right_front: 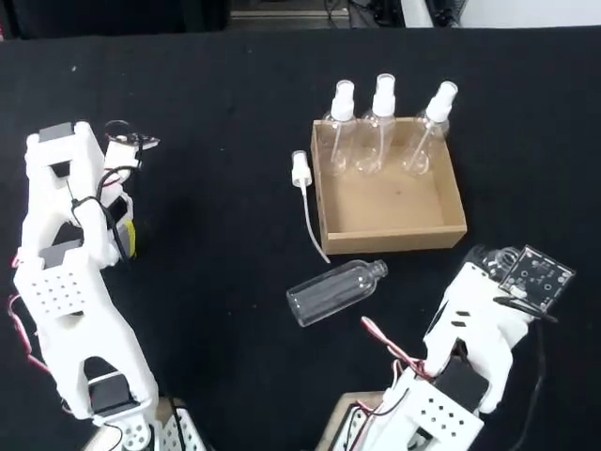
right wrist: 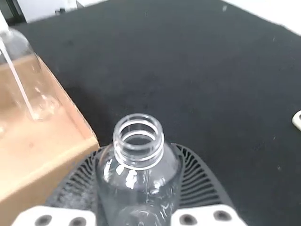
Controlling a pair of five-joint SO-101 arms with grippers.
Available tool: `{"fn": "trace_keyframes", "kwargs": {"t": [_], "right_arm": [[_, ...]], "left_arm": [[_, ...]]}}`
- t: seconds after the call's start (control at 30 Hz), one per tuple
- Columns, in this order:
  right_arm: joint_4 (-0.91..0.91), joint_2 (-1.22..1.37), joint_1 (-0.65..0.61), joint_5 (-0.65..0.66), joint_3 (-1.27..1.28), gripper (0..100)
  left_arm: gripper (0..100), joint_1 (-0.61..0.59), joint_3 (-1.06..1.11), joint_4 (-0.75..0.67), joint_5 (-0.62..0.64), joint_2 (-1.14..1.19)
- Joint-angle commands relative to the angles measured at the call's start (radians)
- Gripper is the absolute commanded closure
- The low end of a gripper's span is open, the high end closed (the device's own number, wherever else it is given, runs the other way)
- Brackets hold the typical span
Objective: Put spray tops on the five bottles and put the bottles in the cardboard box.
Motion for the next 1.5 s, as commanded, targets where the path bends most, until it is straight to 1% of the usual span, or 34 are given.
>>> {"fn": "trace_keyframes", "kwargs": {"t": [0.0,0.03,0.1,0.2,0.27,0.33,0.43,0.5,0.53,0.6,0.7,0.77,0.9,0.97,1.13,1.3,1.37,1.47], "right_arm": [[0.112,-0.090,-0.040,0.003,-0.183,98.7],[0.152,-0.088,-0.077,0.008,-0.225,98.7],[0.212,-0.088,-0.161,0.058,-0.298,98.7],[0.258,-0.087,-0.302,0.109,-0.397,98.7],[0.278,-0.087,-0.394,0.120,-0.452,98.7],[0.284,-0.087,-0.523,0.120,-0.493,98.7],[0.270,-0.085,-0.769,0.121,-0.509,98.7],[0.233,-0.085,-0.927,0.121,-0.489,98.7],[0.206,-0.084,-0.993,0.121,-0.475,98.7],[0.147,-0.076,-1.085,0.115,-0.449,98.7],[0.054,-0.018,-1.157,0.110,-0.433,98.7],[-0.031,0.050,-1.192,0.078,-0.437,98.7],[-0.210,0.225,-1.254,0.041,-0.435,98.7],[-0.265,0.318,-1.281,0.035,-0.432,98.8],[-0.299,0.490,-1.307,-0.078,-0.435,98.8],[-0.299,0.529,-1.307,-0.097,-0.432,98.8],[-0.299,0.529,-1.307,-0.097,-0.429,98.8],[-0.299,0.532,-1.307,-0.101,-0.412,98.7]], "left_arm": [[97,-0.039,-0.061,0.075,0.095,-0.192],[97,-0.051,-0.045,0.075,0.120,-0.239],[97,-0.065,0.002,0.075,0.149,-0.350],[97,-0.062,0.108,0.074,0.193,-0.526],[97,-0.054,0.162,0.072,0.252,-0.646],[97,-0.027,0.188,0.068,0.334,-0.753],[97,0.033,0.193,0.044,0.511,-0.896],[97,0.087,0.173,0.037,0.605,-0.979],[97,0.113,0.159,0.032,0.643,-1.019],[97,0.159,0.122,0.014,0.697,-1.086],[97,0.182,0.064,0.002,0.778,-1.158],[97,0.185,0.033,0.002,0.824,-1.188],[97,0.185,-0.025,-0.023,0.905,-1.192],[97,0.185,-0.050,-0.058,0.936,-1.198],[97,0.186,-0.147,-0.127,0.990,-1.198],[97,0.189,-0.232,-0.158,1.069,-1.198],[97,0.234,-0.263,-0.155,1.097,-1.198],[97,0.352,-0.288,-0.153,1.102,-1.198]]}}
